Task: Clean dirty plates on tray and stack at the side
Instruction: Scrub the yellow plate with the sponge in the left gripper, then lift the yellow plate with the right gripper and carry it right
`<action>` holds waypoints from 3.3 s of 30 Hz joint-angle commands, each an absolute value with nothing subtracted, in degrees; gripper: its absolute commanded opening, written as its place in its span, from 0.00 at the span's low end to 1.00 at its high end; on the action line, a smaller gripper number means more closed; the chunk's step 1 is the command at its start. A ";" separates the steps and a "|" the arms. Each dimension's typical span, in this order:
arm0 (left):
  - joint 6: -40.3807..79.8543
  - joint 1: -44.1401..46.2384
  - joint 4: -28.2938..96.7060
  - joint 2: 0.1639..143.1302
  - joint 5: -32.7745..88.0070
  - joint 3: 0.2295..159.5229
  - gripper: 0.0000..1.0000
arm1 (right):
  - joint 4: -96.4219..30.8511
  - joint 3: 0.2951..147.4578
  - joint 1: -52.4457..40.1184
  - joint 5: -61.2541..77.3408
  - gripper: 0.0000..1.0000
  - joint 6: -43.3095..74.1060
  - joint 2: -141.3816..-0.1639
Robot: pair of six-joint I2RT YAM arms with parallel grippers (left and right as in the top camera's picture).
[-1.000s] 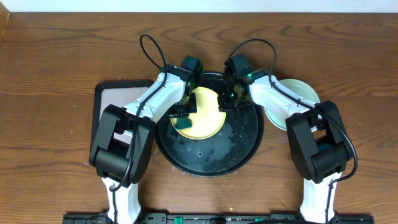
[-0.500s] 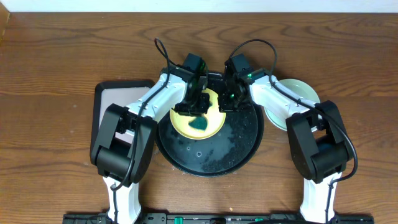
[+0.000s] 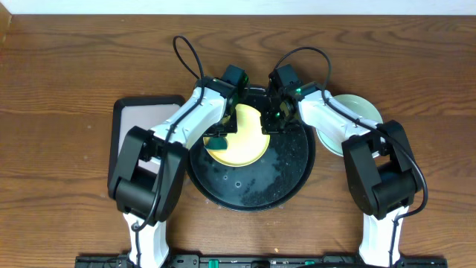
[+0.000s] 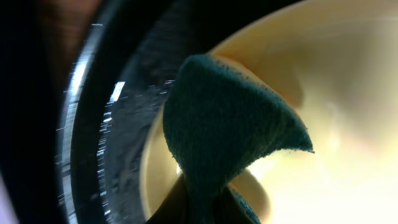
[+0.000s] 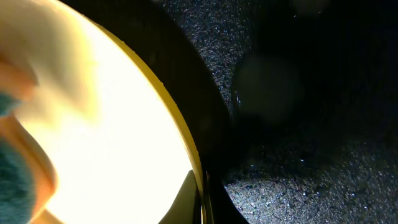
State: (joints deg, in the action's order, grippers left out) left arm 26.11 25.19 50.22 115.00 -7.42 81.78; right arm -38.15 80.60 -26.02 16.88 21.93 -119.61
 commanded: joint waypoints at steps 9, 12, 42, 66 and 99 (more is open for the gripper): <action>28.38 23.92 56.97 96.95 -13.74 83.83 0.08 | -39.20 78.98 -26.89 13.52 0.01 22.00 -120.01; 28.36 23.35 58.26 93.86 -11.73 83.83 0.07 | -39.22 78.98 -26.87 12.84 0.01 20.78 -117.38; 27.99 23.05 60.40 92.49 -11.42 82.56 0.07 | -53.78 78.98 -42.33 -47.97 0.01 18.13 -86.56; 27.97 23.05 60.38 92.49 -11.42 81.76 0.07 | -56.40 78.98 -54.02 -74.15 0.01 18.15 -85.49; 27.99 23.05 60.36 92.49 -11.42 81.76 0.07 | -56.40 78.96 -51.94 -54.68 0.01 21.39 -76.73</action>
